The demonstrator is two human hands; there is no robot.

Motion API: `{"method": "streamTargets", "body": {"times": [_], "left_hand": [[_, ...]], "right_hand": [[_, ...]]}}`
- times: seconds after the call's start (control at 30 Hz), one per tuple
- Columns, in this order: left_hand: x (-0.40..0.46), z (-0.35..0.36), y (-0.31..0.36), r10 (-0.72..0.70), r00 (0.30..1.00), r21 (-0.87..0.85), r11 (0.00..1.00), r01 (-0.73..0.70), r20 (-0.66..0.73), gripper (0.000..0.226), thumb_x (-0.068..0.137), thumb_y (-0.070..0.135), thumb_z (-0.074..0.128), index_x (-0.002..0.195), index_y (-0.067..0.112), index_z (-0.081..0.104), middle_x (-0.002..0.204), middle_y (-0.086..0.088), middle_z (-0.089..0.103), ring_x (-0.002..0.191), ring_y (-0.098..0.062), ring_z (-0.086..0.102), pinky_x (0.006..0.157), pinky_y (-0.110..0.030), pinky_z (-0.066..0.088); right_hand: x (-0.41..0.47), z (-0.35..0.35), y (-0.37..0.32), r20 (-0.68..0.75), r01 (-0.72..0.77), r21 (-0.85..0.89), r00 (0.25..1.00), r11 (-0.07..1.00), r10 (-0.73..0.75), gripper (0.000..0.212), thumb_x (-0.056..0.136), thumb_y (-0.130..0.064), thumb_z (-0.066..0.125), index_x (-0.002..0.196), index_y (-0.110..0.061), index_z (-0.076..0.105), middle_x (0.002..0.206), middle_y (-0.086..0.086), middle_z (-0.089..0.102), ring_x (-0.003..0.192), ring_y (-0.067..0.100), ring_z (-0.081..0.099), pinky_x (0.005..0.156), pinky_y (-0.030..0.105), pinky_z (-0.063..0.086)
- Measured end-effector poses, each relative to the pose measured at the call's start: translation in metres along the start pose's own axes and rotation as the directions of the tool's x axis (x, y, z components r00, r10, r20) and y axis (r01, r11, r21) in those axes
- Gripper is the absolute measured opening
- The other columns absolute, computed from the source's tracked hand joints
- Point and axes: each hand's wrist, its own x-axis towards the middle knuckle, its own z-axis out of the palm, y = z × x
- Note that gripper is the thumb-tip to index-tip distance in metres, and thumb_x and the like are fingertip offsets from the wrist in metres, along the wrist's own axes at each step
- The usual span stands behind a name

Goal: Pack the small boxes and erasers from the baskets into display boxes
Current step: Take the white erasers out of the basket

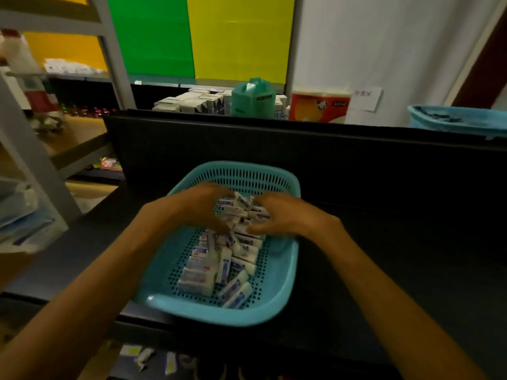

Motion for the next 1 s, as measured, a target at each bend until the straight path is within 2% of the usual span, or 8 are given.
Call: {"method": "streamTargets", "body": {"times": [0.17,0.27,0.4,0.5,0.67,0.87,0.93,1.0], "left_hand": [[0.029,0.001,-0.019,0.071,0.970,0.065,0.994,-0.089,0.232,0.090,0.066,0.049,0.079,0.141,0.036,0.031,0.145,0.006,0.034,0.131,-0.019,0.035,0.110,-0.040,0.031],[0.040,0.004,-0.028,0.157,0.946,0.046,0.983,-0.177,0.284,0.089,0.066,0.052,0.078,0.140,0.038,0.031,0.145,0.006,0.033,0.131,-0.019,0.034,0.110,-0.040,0.030],[0.049,0.009,-0.036,0.242,0.921,0.037,0.964,-0.265,0.304,0.098,0.065,0.055,0.077,0.145,0.033,0.024,0.149,0.004,0.028,0.134,-0.019,0.031,0.112,-0.037,0.028],[0.055,0.012,-0.037,0.258,0.904,0.030,0.958,-0.285,0.342,0.111,0.057,0.057,0.080,0.146,0.033,0.018,0.149,0.004,0.027,0.134,-0.020,0.031,0.112,-0.039,0.029],[0.052,0.013,-0.031,0.297,0.900,0.118,0.930,-0.349,0.319,0.109,0.064,0.053,0.078,0.148,0.026,0.014,0.149,-0.001,0.024,0.134,-0.023,0.030,0.110,-0.035,0.031],[0.054,0.018,-0.026,0.294,0.913,0.167,0.922,-0.349,0.284,0.117,0.057,0.061,0.078,0.146,0.025,0.013,0.147,-0.003,0.026,0.131,-0.025,0.030,0.109,-0.040,0.032],[0.054,0.019,-0.026,0.282,0.916,0.181,0.923,-0.340,0.286,0.121,0.057,0.060,0.078,0.148,0.025,0.006,0.149,-0.003,0.022,0.134,-0.025,0.026,0.111,-0.040,0.030],[0.053,0.019,-0.025,0.278,0.917,0.192,0.921,-0.339,0.286,0.123,0.059,0.060,0.078,0.148,0.023,0.003,0.151,-0.002,0.020,0.136,-0.026,0.024,0.111,-0.039,0.028]], "right_hand": [[0.015,0.002,-0.017,0.149,-0.148,-0.080,0.976,0.986,0.158,0.056,0.070,-0.062,0.070,0.109,-0.024,0.059,0.101,-0.004,0.063,0.088,0.014,0.060,0.080,0.037,0.054],[0.024,0.005,-0.026,0.211,-0.248,-0.168,0.936,0.954,0.281,0.076,0.064,-0.064,0.074,0.123,-0.020,0.054,0.113,0.000,0.057,0.098,0.018,0.056,0.087,0.039,0.052],[0.035,0.007,-0.031,0.274,-0.311,-0.287,0.880,0.906,0.389,0.104,0.065,-0.064,0.073,0.147,-0.020,0.027,0.142,0.005,0.034,0.128,0.028,0.033,0.105,0.044,0.038],[0.039,0.008,-0.032,0.318,-0.341,-0.303,0.844,0.890,0.432,0.115,0.065,-0.062,0.074,0.152,-0.024,0.010,0.154,0.004,0.015,0.140,0.030,0.016,0.113,0.047,0.026],[0.040,0.015,-0.028,0.333,-0.390,-0.276,0.819,0.879,0.468,0.120,0.064,-0.063,0.075,0.151,-0.027,0.000,0.157,0.002,0.005,0.144,0.027,0.010,0.116,0.045,0.021],[0.037,0.018,-0.029,0.346,-0.380,-0.295,0.812,0.877,0.469,0.121,0.068,-0.061,0.073,0.152,-0.021,-0.005,0.160,0.003,-0.007,0.146,0.026,-0.003,0.119,0.044,0.012],[0.036,0.020,-0.028,0.336,-0.364,-0.292,0.827,0.884,0.451,0.120,0.068,-0.061,0.074,0.152,-0.019,-0.002,0.160,0.004,-0.001,0.146,0.026,0.003,0.118,0.043,0.015],[0.036,0.022,-0.029,0.321,-0.348,-0.263,0.848,0.900,0.422,0.115,0.068,-0.057,0.076,0.151,-0.017,0.006,0.157,0.006,0.015,0.141,0.026,0.021,0.115,0.039,0.026]]}}
